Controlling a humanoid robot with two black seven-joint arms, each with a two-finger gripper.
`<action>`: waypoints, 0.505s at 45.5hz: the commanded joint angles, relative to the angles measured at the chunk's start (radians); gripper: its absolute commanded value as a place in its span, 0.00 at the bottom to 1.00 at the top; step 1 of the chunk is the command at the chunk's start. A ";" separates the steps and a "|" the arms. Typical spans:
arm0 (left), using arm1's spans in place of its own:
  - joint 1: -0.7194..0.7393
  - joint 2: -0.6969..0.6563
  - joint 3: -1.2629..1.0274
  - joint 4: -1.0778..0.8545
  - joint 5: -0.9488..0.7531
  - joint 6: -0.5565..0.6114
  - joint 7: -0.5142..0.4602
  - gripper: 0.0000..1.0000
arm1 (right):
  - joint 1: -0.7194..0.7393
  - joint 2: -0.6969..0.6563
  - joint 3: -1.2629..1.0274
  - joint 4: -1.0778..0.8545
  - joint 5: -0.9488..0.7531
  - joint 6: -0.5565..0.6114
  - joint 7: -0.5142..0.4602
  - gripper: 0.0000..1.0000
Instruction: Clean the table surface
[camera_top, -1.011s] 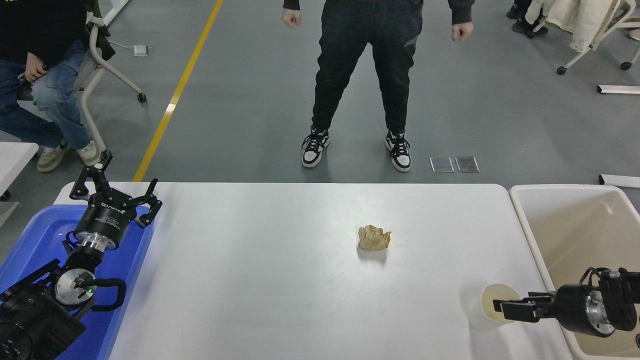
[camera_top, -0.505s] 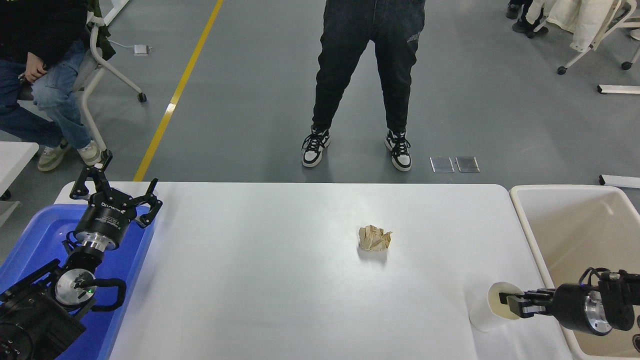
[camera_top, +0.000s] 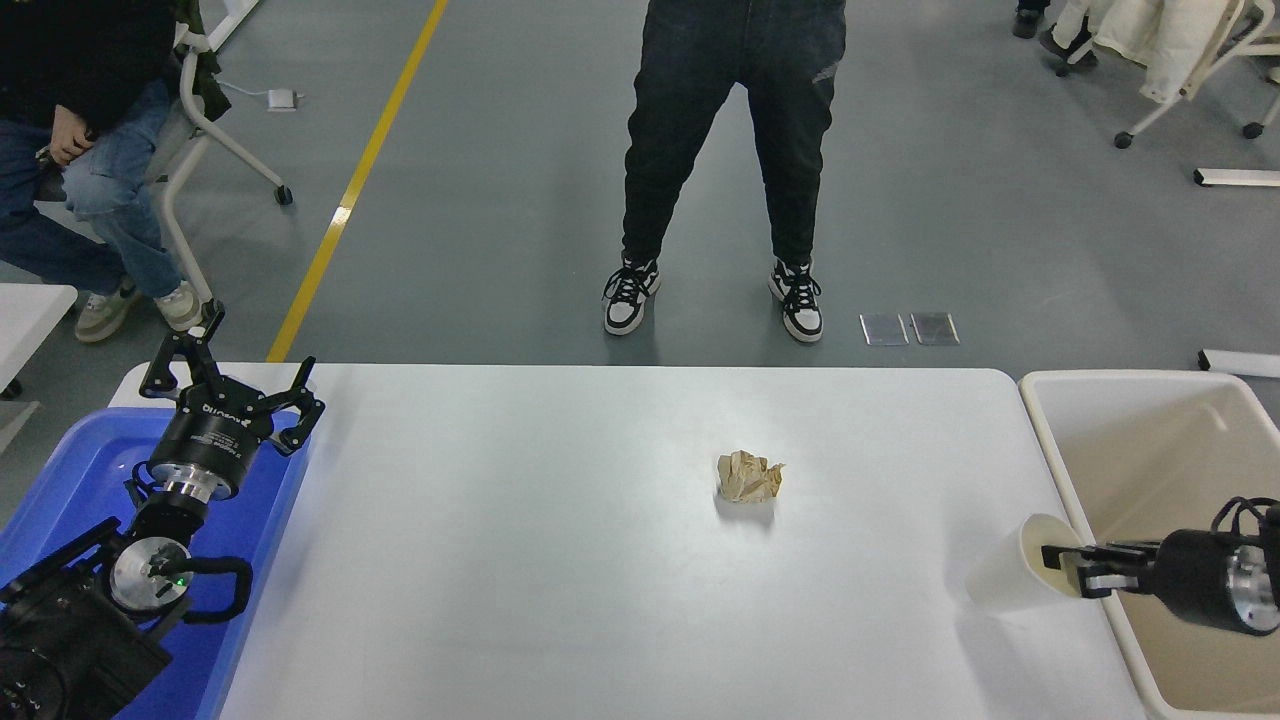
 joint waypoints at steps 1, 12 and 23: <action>0.000 0.000 0.000 0.000 0.000 0.000 0.000 1.00 | 0.103 -0.133 0.002 0.131 0.112 0.100 0.012 0.00; 0.000 0.000 0.000 0.000 0.000 0.000 0.000 1.00 | 0.237 -0.243 0.008 0.188 0.134 0.166 0.014 0.00; 0.000 0.000 0.000 0.000 0.000 0.000 0.000 1.00 | 0.422 -0.326 0.018 0.209 0.161 0.368 0.023 0.00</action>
